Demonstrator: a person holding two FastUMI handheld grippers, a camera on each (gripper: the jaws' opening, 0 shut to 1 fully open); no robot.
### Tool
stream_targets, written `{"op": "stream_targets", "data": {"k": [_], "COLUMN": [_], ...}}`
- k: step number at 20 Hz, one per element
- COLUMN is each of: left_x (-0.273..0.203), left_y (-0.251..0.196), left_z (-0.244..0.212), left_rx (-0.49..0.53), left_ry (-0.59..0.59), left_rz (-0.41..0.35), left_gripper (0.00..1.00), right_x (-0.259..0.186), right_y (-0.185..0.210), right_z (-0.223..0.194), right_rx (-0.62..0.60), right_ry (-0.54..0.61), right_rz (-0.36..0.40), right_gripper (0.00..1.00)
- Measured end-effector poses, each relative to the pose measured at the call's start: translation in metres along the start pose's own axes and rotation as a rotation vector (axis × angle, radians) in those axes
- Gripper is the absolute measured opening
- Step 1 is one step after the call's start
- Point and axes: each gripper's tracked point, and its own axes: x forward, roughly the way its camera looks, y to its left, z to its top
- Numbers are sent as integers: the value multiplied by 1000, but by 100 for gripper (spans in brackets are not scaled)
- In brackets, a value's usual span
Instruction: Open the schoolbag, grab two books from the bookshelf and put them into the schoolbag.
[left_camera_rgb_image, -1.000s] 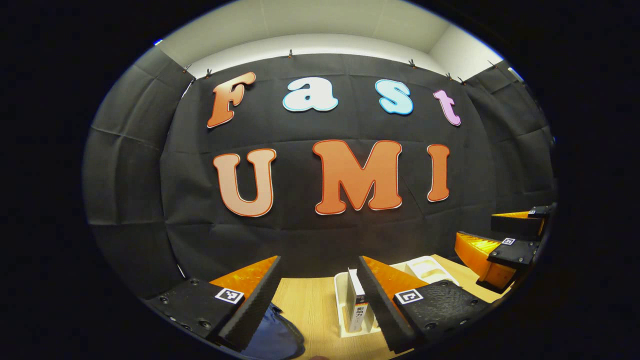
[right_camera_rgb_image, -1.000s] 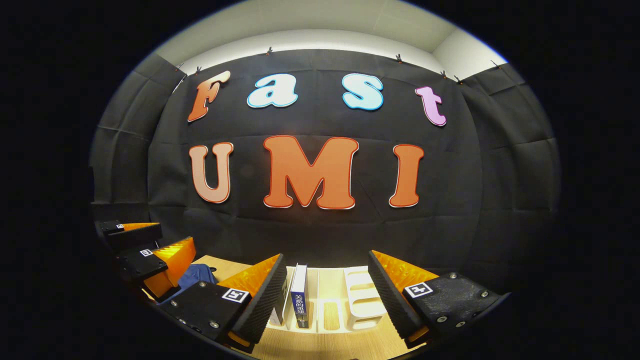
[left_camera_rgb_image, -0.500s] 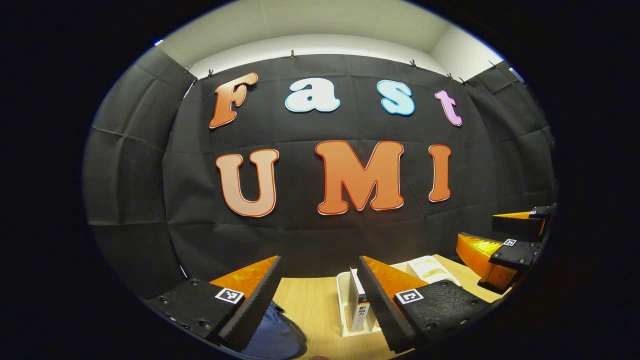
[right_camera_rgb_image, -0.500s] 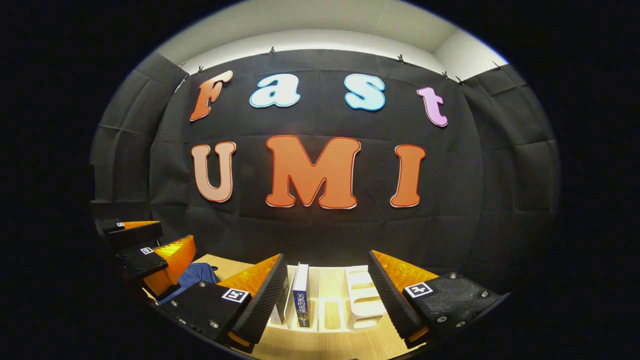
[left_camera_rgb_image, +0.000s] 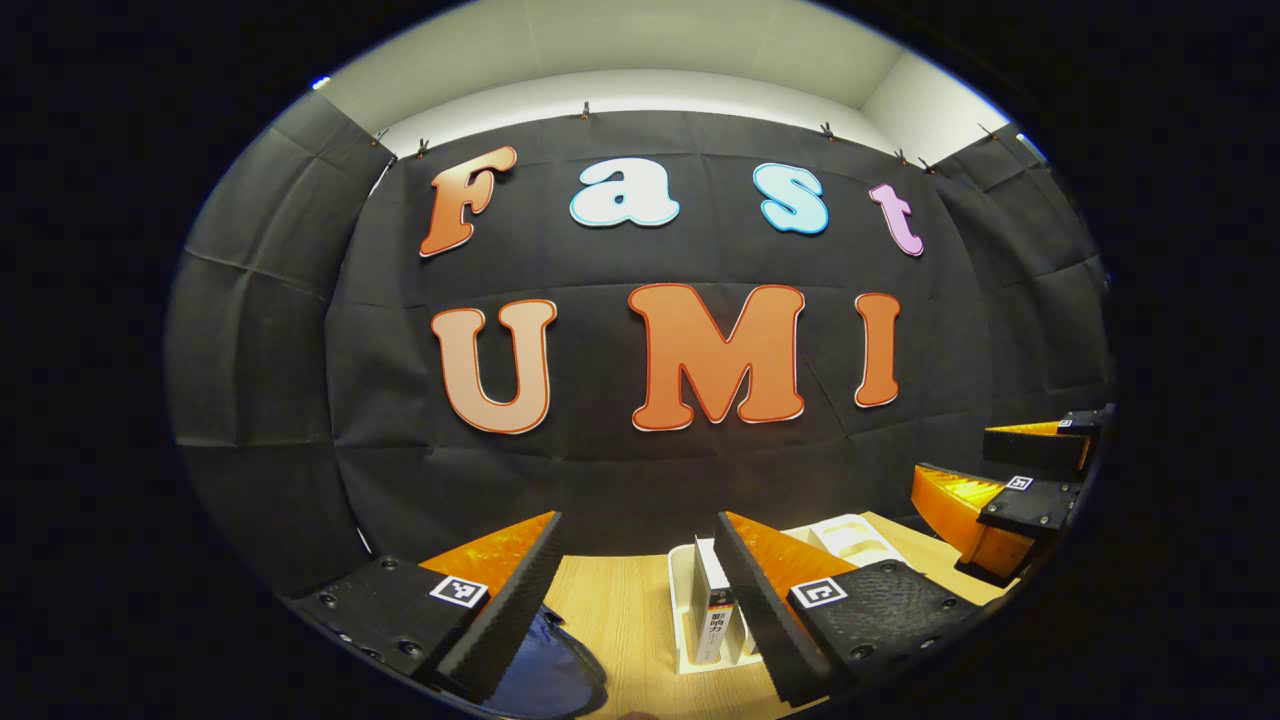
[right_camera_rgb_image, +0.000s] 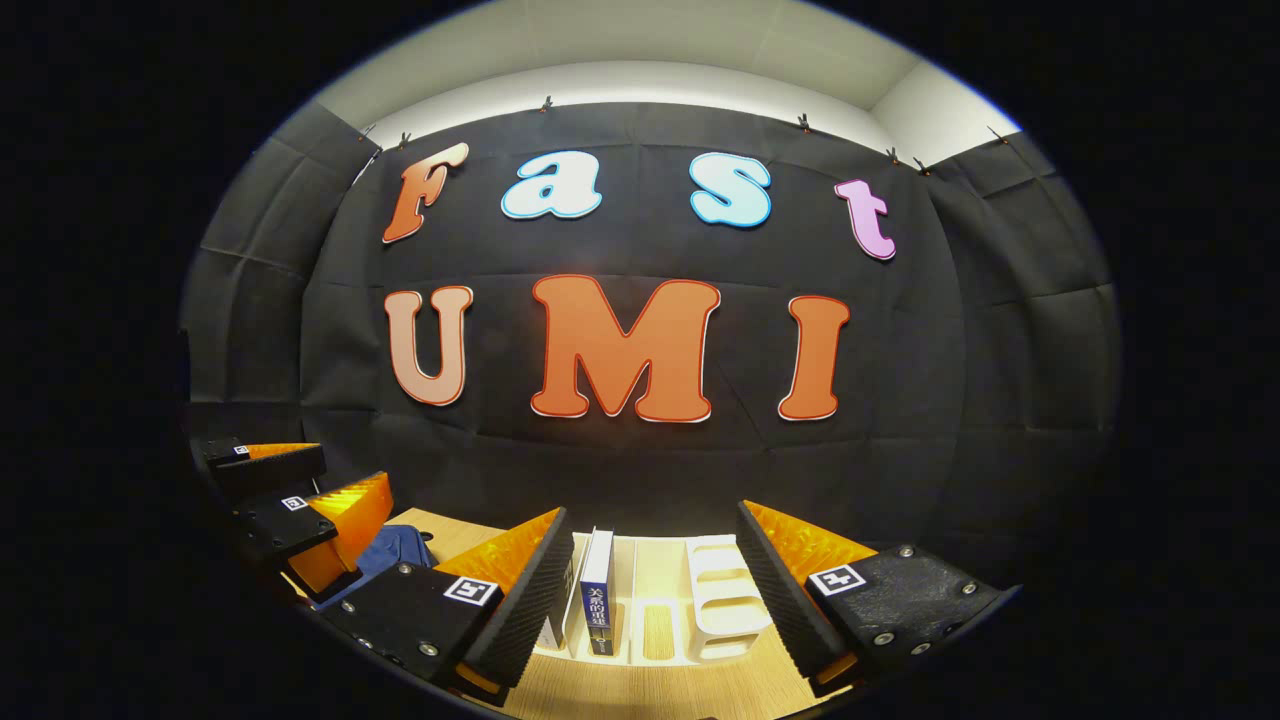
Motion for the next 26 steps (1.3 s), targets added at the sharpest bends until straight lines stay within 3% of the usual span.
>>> {"op": "stream_targets", "data": {"k": [19,26], "left_x": [-6,-3], "left_y": [7,37], "left_z": [-9,-58], "left_rx": [14,64], "left_ry": [10,107], "left_rz": [43,52], "left_gripper": [93,95], "right_x": [4,13], "right_y": [19,17], "right_z": [-7,-12], "right_rx": [-3,3], "right_ry": [16,27], "right_rz": [29,12], "right_gripper": [97,97]}}
